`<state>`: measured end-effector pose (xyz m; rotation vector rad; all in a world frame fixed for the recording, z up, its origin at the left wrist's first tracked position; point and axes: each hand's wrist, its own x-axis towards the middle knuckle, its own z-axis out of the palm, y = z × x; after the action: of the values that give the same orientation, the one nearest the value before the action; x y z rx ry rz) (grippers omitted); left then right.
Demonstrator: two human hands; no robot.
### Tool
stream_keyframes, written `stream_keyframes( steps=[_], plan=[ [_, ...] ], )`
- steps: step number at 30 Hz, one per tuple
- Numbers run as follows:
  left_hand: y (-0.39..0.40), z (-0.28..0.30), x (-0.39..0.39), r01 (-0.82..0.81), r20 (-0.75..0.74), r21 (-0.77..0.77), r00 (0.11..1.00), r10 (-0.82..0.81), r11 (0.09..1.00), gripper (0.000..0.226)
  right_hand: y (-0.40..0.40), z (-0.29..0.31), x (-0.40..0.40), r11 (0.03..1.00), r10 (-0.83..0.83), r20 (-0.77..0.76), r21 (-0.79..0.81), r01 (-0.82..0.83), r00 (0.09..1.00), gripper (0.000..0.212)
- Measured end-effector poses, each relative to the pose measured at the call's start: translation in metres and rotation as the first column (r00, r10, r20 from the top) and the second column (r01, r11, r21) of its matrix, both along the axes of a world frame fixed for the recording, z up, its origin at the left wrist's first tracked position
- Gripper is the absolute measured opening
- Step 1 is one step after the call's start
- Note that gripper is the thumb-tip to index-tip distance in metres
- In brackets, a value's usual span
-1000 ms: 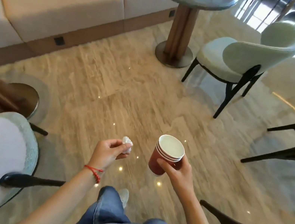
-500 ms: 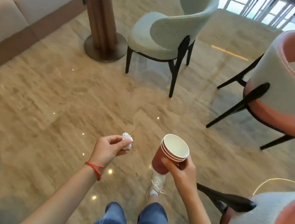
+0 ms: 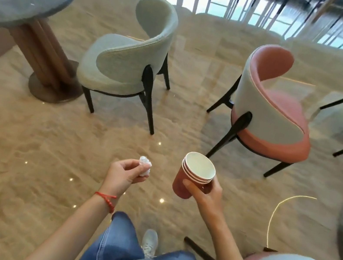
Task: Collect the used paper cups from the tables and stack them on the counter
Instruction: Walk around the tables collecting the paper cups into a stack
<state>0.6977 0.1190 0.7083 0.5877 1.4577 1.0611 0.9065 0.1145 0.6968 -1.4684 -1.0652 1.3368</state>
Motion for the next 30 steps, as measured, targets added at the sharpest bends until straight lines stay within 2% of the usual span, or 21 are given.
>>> stream_keyframes(
  steps=[7,13,20,24,30],
  plan=[
    [0.123,0.002,0.016,0.042,0.016,0.021,0.999,-0.043,0.999,0.004,0.109,-0.005,0.016,0.997,-0.081,0.006,-0.019,0.081,0.997,0.054],
    [0.263,-0.003,0.02,0.093,0.035,0.039,0.995,-0.094,0.995,0.007,0.244,-0.004,0.015,0.992,-0.128,0.014,0.009,0.127,0.992,0.049],
    [0.423,0.012,0.02,0.167,0.021,0.072,0.985,-0.169,0.983,0.011,0.39,0.018,0.018,0.983,-0.177,0.041,0.063,0.174,0.983,0.055],
    [0.486,0.012,0.026,0.177,0.019,0.057,0.984,-0.179,0.982,0.011,0.446,0.019,0.024,0.982,-0.188,0.065,0.047,0.185,0.98,0.049],
    [0.582,-0.001,0.048,0.176,0.036,0.05,0.983,-0.178,0.983,0.009,0.545,0.006,0.042,0.984,-0.177,0.079,0.021,0.176,0.981,0.052]
  ],
)
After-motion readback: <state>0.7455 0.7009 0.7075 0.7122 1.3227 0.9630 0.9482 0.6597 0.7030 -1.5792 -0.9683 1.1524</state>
